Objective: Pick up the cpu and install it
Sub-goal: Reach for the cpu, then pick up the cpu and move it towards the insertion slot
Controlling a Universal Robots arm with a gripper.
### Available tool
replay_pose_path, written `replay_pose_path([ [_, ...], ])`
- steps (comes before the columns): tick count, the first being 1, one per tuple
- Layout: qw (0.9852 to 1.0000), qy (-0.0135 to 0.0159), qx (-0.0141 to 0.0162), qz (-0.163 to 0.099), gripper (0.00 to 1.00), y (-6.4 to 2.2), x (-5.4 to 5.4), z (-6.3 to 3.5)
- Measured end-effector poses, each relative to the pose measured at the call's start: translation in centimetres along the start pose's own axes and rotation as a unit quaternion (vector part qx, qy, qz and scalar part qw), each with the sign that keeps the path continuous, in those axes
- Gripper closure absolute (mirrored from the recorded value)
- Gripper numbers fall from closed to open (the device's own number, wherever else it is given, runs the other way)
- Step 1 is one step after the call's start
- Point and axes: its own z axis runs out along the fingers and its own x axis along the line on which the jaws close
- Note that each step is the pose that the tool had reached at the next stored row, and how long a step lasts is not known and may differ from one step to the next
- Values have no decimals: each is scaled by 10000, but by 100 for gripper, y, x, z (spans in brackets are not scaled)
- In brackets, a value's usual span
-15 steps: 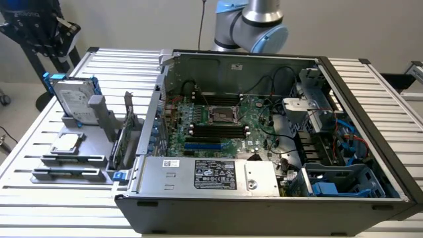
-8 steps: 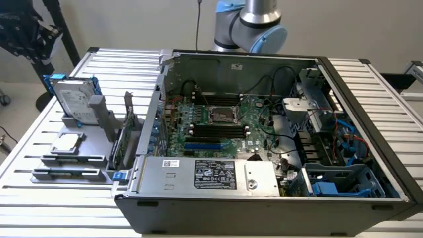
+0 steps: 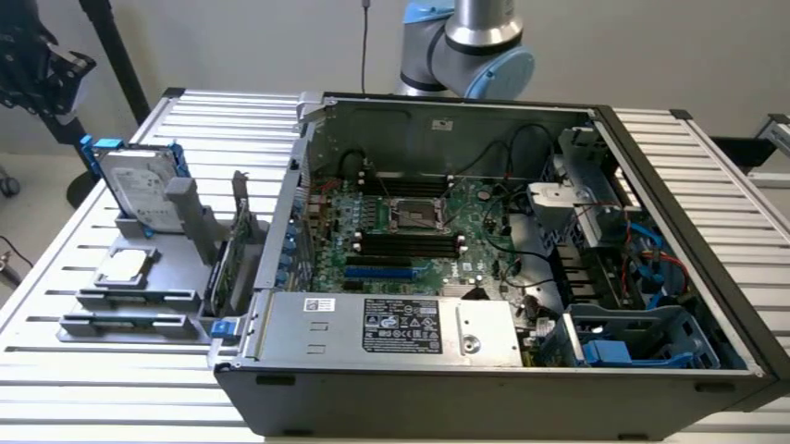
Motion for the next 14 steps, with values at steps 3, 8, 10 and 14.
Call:
replay_pose_path([
  [3,10000,0,0,1,89,0,0,0],
  [8,10000,0,0,1,89,0,0,0],
  [10,10000,0,0,0,89,0,0,0],
  [14,10000,0,0,1,76,0,0,0],
])
